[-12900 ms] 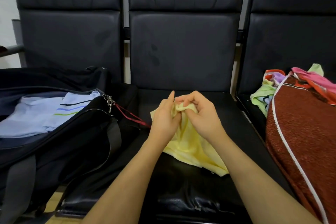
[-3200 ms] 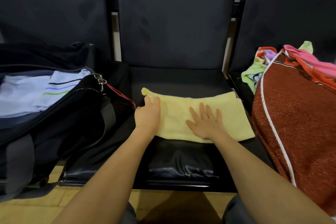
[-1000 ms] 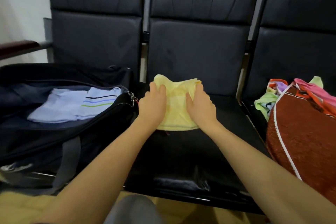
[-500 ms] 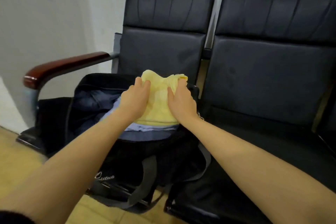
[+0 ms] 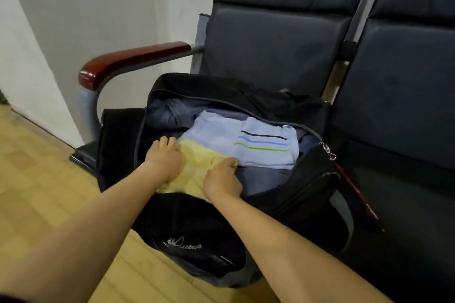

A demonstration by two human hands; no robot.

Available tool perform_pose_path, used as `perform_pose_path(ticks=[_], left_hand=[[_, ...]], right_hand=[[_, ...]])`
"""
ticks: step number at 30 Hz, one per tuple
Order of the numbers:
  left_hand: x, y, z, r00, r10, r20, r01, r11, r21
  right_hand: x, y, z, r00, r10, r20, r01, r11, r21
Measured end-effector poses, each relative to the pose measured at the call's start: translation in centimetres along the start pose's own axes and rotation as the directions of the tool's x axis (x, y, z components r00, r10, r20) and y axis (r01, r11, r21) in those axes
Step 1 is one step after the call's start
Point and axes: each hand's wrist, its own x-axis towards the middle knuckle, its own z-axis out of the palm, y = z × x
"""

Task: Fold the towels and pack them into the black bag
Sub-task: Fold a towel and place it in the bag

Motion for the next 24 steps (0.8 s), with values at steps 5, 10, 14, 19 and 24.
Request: perform_pose_path(ticks=[5,10,14,19,24], left_hand=[[0.7,1.8,0.7,0.992,0.112,-0.057,-0.125,0.928,-0.352],[-0.3,2.0,1.9,0.975,0.122,0.187,-0.029,0.9,-0.434],[-0.9,2.0,1.8,0.975,0.076,0.207,0.017,0.908,-0.419],[-1.1,2.3,2.1,0.987,0.079,0.139,-0.007,0.889,-0.457],[-1.4,2.6,3.1,0.996,0.067,-0.062,-0.089,0.857,-0.508]], right_hand=[[-0.2,1.0,-0.9,0.911,-0.396,-0.117,0.34,0.881,-0.33],[-0.5,1.6,-1.2,0.94,-0.34,0.017,0.328,0.89,-0.316],[-0.6,1.9,-1.1,0.958,-0.282,0.05,0.285,0.927,-0.242],[0.3,1.6,-0.6,0.939,-0.33,0.097,0.325,0.943,0.065],[-0.8,1.5,-0.8,0.846,-0.529,-0.071,0.533,0.844,0.066]])
